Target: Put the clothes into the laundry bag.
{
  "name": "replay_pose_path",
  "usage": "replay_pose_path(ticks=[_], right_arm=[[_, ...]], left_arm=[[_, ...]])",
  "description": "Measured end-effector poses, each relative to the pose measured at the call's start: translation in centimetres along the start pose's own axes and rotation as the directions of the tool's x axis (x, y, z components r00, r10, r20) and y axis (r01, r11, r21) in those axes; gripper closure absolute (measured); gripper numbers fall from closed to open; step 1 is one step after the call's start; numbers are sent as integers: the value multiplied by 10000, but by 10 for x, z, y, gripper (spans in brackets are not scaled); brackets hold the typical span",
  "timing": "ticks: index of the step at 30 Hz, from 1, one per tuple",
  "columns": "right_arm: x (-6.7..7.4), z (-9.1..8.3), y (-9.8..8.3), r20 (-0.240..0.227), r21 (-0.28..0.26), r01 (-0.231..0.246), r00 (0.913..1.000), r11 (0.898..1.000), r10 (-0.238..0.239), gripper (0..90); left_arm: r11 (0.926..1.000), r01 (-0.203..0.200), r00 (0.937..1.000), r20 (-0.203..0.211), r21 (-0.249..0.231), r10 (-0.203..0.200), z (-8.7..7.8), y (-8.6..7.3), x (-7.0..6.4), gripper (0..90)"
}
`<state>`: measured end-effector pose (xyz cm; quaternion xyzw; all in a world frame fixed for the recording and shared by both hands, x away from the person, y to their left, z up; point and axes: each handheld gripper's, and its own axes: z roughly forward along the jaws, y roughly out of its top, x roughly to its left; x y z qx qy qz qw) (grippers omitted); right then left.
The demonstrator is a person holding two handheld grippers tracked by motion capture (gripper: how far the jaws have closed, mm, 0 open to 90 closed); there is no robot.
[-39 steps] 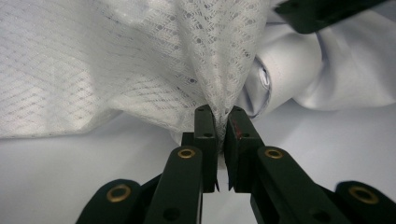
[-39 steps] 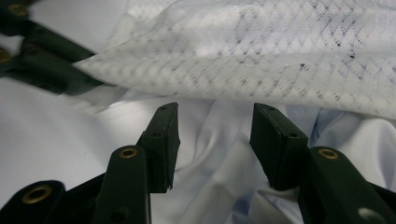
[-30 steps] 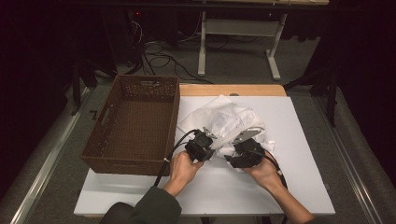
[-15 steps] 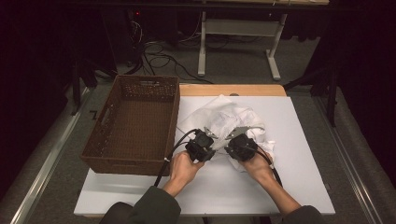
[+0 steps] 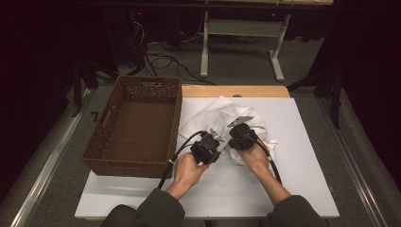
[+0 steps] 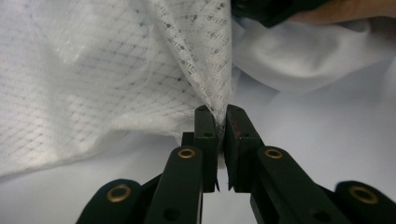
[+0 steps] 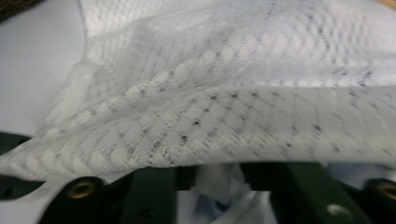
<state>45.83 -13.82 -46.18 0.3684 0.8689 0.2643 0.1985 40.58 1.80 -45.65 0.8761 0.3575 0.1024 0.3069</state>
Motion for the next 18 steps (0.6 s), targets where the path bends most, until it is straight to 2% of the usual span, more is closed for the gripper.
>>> replay_pose_path(ticks=[3, 5, 9, 11, 13, 14, 15, 17, 18], right_arm=[[2, -5, -3, -433, 133, -65, 9990, 9999, 71, 537], [5, -14, -5, -379, 332, 188, 9991, 9993, -175, 485], [6, -38, -17, -495, 14, 376, 9981, 9993, -375, 458], [6, -42, -21, -417, 145, 385, 9984, 9992, -378, 461], [4, -39, -24, -315, 439, 425, 9987, 9981, -411, 497], [3, -36, -24, -355, 673, 408, 9986, 9969, -384, 545], [2, -30, -24, -604, 833, 470, 9973, 9954, -421, 628], [4, -27, -22, -660, 849, 618, 9962, 9945, -563, 747], [6, -27, -20, -580, 735, 923, 9944, 9930, -881, 790]], left_arm=[[10000, 73, 9999, -87, -40, -73, 0, -3, 3, 839], [9999, 148, 9998, -121, -85, -149, 0, -4, 5, 837], [9996, 216, 9997, -115, -192, -218, 0, -8, 5, 834], [9997, 183, 9998, -121, -155, -185, 0, -8, 4, 833], [9995, 194, 9998, -82, -237, -196, 1, -7, 3, 829], [9996, 157, 9998, -75, -228, -159, 1, -6, 2, 829], [9996, 140, 9999, -86, -249, -143, 1, -6, 1, 829], [9995, 98, 9999, -102, -285, -101, 1, -6, 1, 830], [9995, 84, 9999, -71, -294, -86, 1, -6, 1, 831]])
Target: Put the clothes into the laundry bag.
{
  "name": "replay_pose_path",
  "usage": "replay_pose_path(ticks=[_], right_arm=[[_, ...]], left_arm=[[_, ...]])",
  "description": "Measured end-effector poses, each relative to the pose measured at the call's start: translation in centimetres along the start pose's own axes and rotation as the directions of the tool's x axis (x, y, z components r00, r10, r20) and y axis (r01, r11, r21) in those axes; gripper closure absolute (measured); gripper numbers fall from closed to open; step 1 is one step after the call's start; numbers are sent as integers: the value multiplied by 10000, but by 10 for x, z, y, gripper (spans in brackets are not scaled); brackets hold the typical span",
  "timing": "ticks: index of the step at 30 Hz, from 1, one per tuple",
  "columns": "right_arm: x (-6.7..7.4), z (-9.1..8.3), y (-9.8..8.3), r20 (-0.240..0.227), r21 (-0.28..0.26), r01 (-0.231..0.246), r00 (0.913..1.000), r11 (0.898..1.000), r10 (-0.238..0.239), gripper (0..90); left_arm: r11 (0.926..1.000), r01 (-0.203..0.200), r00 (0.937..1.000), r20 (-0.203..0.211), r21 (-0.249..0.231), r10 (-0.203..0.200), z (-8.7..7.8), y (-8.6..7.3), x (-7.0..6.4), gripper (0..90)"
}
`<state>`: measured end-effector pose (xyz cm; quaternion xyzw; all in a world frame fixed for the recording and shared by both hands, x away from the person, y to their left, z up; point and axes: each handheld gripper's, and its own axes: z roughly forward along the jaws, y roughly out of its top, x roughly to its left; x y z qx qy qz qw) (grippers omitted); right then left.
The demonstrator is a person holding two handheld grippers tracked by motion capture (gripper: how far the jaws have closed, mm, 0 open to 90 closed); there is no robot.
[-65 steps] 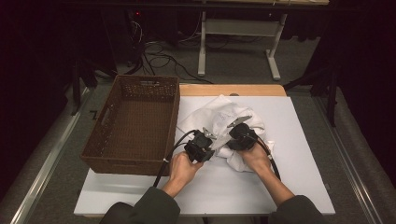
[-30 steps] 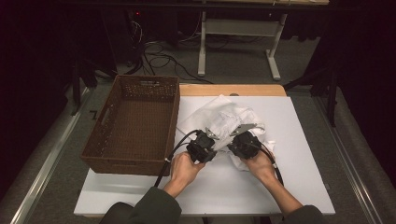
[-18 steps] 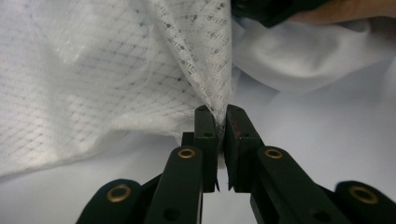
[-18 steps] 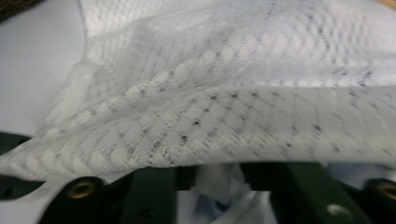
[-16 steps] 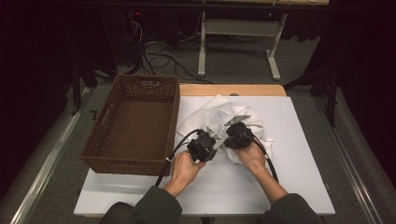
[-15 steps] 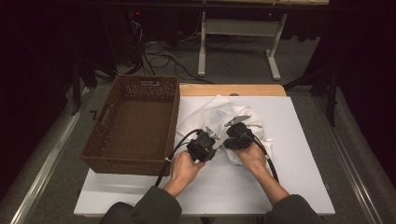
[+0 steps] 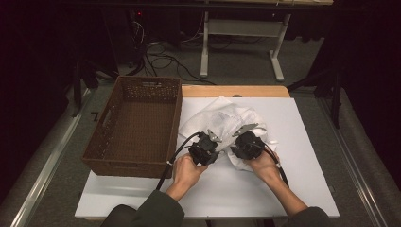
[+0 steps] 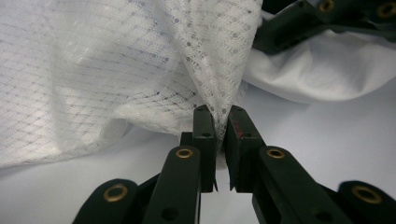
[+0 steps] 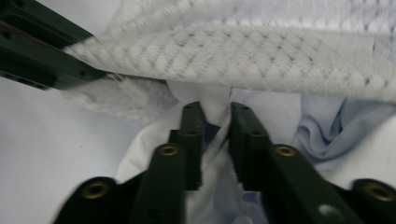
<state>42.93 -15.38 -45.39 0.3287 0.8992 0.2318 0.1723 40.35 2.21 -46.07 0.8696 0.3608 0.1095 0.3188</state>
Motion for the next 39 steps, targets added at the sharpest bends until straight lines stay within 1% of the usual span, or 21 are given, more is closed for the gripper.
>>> replay_pose_path(ticks=[3, 6, 8, 10, 12, 14, 16, 17, 18, 20, 21, 23, 26, 30, 32, 34, 35, 36, 37, 38, 39], right_arm=[[6, -1, 4, 101, -209, 282, 9996, 9994, -279, 839], [8, -2, 10, -17, -267, 102, 9999, 9996, -103, 846], [8, -2, 16, 28, -279, 23, 10000, 9996, -23, 846], [9, 2, 21, 55, -287, -128, 9999, 9995, 129, 845], [7, 8, 25, 97, -383, -78, 9999, 9992, 82, 843], [4, 16, 27, 65, -465, -361, 9993, 9983, 364, 842], [0, 22, 28, 2, -545, -676, 9977, 9962, 677, 834], [-1, 24, 28, 9, -562, -857, 9963, 9947, 859, 824], [-2, 25, 29, -60, -642, -863, 9963, 9942, 861, 797], [-2, 24, 28, -251, -644, -1022, 9946, 9927, 1008, 698], [-1, 22, 27, -315, -571, -968, 9950, 9937, 951, 643], [0, 17, 24, -331, -455, -863, 9958, 9952, 849, 580], [3, 5, 17, -109, -432, -609, 9981, 9972, 604, 547], [6, -14, 6, -229, -595, -557, 9983, 9967, 544, 511], [8, -18, 2, -186, -431, -442, 9989, 9981, 435, 503], [8, -16, -2, -134, -172, -379, 9992, 9991, 376, 496], [7, -14, -3, -128, -20, -444, 9989, 9990, 443, 495], [7, -14, -3, -128, -20, -444, 9989, 9990, 443, 495], [5, -4, -3, -303, 354, -635, 9975, 9974, 646, 553], [5, 0, -3, -337, 512, -604, 9975, 9969, 622, 610], [5, 4, -2, -405, 616, -479, 9979, 9970, 504, 701]], left_arm=[[10000, -37, 9999, 128, -28, 38, -2, 0, 0, 835], [9999, 44, 9991, 415, -161, -37, -3, 1, -1, 837], [9999, -79, 9988, 487, -131, 85, -3, 1, -4, 838], [9998, -140, 9986, 506, -154, 148, -3, 1, -6, 838], [9994, -305, 9987, 414, -139, 311, -6, 0, -9, 839], [9992, -396, 9988, 295, -93, 399, -8, -2, -10, 839], [9996, -257, 9992, 292, -104, 260, -8, -4, -7, 839], [9998, -178, 9994, 311, -57, 180, -8, -5, -5, 839], [10000, -54, 9994, 337, -78, 56, -7, -6, -3, 839], [10000, 82, 9996, 279, -24, -81, -6, -7, 1, 838], [9999, 123, 9996, 258, -43, -122, -6, -8, 2, 838], [9999, 101, 9998, 165, -11, -101, -5, -10, 4, 837], [9998, 202, 9996, 174, -17, -202, -5, -12, 7, 837], [9996, 266, 9995, 158, -54, -266, -4, -13, 7, 836], [9996, 276, 9995, 157, -82, -274, -4, -13, 7, 836], [9996, 257, 9996, 148, -121, -256, -4, -13, 7, 836], [9997, 221, 9996, 151, -128, -219, -5, -13, 6, 836], [9997, 221, 9996, 151, -128, -219, -5, -13, 6, 836], [9996, 227, 9996, 181, -140, -225, -5, -12, 6, 836], [9997, 217, 9995, 218, -147, -214, -6, -12, 5, 836], [9997, 207, 9994, 265, -159, -203, -6, -12, 5, 836]])
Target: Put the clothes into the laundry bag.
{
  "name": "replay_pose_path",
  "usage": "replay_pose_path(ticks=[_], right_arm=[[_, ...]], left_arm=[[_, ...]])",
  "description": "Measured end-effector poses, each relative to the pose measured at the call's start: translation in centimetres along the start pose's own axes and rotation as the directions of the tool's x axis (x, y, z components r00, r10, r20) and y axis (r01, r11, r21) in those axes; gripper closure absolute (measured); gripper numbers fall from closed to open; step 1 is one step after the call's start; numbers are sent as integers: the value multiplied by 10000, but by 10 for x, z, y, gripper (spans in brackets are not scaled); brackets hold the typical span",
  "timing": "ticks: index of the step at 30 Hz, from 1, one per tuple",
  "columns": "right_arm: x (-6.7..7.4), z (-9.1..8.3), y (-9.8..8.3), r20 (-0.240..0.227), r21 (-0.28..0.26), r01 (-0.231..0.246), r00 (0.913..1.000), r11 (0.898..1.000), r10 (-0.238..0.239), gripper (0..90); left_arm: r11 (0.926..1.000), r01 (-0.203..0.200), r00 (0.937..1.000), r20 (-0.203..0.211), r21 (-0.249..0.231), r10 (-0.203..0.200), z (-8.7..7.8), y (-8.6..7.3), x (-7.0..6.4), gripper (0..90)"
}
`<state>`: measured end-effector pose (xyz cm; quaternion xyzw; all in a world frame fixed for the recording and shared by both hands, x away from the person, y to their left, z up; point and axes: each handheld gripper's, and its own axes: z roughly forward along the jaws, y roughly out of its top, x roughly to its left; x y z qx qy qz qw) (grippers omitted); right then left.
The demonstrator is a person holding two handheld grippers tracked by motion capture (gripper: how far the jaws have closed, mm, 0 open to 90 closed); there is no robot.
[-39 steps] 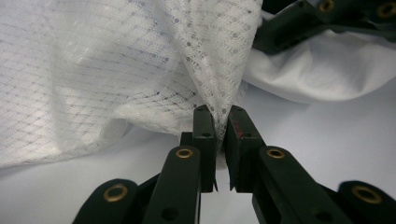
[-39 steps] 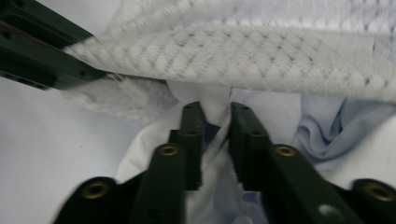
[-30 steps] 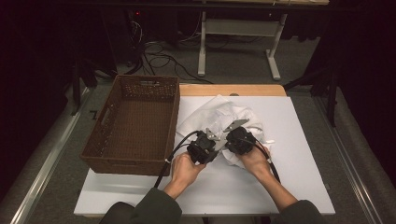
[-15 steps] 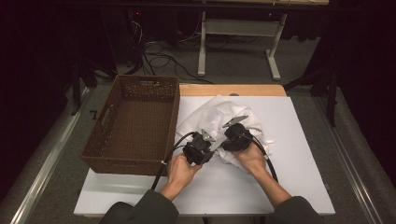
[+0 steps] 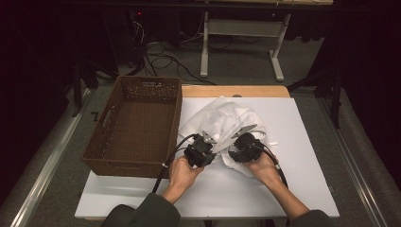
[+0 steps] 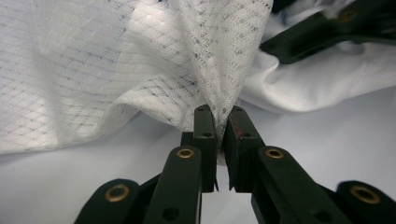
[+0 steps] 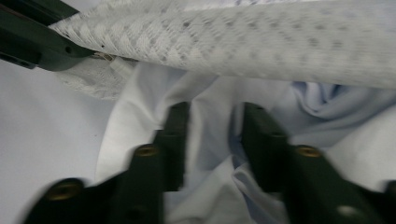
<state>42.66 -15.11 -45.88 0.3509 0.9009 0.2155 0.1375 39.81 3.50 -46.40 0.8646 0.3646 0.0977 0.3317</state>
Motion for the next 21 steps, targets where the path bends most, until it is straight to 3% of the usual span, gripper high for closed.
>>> replay_pose_path(ticks=[2, 3, 7, 11, 13, 15, 18, 21], right_arm=[[1, 3, 3, -31, -38, 133, 9999, 9999, -133, 864], [1, 3, 5, 59, -244, 274, 9996, 9993, -273, 895], [2, 2, 19, 278, -895, 112, 9996, 9959, -87, 900], [2, 15, 29, 718, -1022, 60, 9974, 9947, 13, 898], [1, 24, 30, 525, -909, -111, 9985, 9958, 160, 879], [0, 25, 27, 276, -953, -153, 9995, 9953, 180, 782], [0, 12, 21, 37, -1154, -220, 9997, 9931, 226, 618], [-3, -7, 8, -71, -1483, -292, 9996, 9885, 284, 592]], left_arm=[[10000, -29, 9999, 99, -12, 29, 0, 0, 0, 837], [10000, -23, 9999, 148, -11, 24, 0, 0, -1, 837], [9998, -159, 9993, 332, -84, 162, 0, 0, -4, 839], [9998, -163, 9996, 216, -102, 165, -4, -1, -4, 839], [9999, -105, 9997, 218, -19, 105, -3, -1, -2, 838], [9999, -98, 9999, 138, 70, 97, 0, -2, 0, 838], [9999, -93, 10000, 20, 119, 93, 1, -2, 0, 836], [9998, -108, 9998, -142, 161, 111, 2, -3, 1, 835]])
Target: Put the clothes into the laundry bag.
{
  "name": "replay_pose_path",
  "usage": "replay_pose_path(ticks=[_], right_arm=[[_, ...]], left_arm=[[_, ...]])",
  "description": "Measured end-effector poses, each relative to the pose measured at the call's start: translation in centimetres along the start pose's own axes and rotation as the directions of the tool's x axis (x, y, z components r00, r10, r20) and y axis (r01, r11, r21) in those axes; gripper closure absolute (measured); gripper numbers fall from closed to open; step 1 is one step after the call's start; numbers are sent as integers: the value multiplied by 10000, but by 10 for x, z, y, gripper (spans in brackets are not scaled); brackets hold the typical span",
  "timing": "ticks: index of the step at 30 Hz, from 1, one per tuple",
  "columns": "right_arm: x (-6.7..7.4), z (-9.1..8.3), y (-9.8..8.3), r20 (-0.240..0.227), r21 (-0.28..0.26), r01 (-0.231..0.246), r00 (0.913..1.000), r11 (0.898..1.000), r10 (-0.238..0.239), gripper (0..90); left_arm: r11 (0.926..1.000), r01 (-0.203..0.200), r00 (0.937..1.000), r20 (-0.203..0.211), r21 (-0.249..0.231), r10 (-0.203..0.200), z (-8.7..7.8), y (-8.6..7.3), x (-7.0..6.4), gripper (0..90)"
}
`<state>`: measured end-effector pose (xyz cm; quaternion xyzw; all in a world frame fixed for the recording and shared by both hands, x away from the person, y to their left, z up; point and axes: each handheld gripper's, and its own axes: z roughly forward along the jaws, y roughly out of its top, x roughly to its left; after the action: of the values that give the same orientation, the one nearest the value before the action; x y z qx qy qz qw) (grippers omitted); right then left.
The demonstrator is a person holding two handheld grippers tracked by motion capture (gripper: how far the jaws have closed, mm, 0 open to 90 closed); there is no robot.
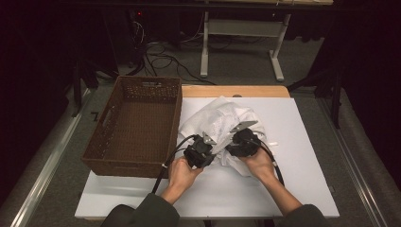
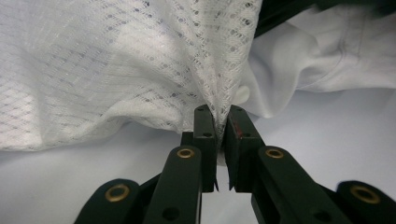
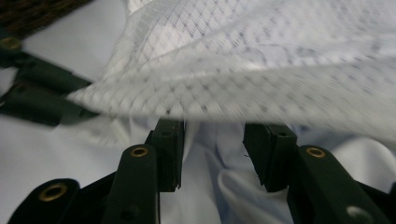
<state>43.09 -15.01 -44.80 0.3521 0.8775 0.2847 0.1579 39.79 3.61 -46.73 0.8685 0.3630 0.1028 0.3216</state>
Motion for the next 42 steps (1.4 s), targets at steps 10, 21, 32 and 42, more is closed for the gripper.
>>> replay_pose_path(ticks=[10, 21, 32, 42], right_arm=[[-51, -57, -40, 938, -1080, -1148, 9877, 9875, 1251, 759], [-88, -46, -59, 1572, -764, -2378, 9561, 9683, 2472, 698], [-95, -67, -67, 1292, -1864, -2750, 9448, 9432, 3010, 671], [-115, -48, -77, 1821, -491, -3401, 9214, 9391, 3432, 686]], left_arm=[[9999, 7, 9993, -384, 142, -1, 3, 0, 0, 835], [9993, 147, 9974, -705, 341, -122, 6, 0, 2, 834], [9984, 238, 9961, -862, 522, -192, 9, -1, 5, 833], [9976, 325, 9949, -972, 615, -264, 11, 0, 5, 833]])
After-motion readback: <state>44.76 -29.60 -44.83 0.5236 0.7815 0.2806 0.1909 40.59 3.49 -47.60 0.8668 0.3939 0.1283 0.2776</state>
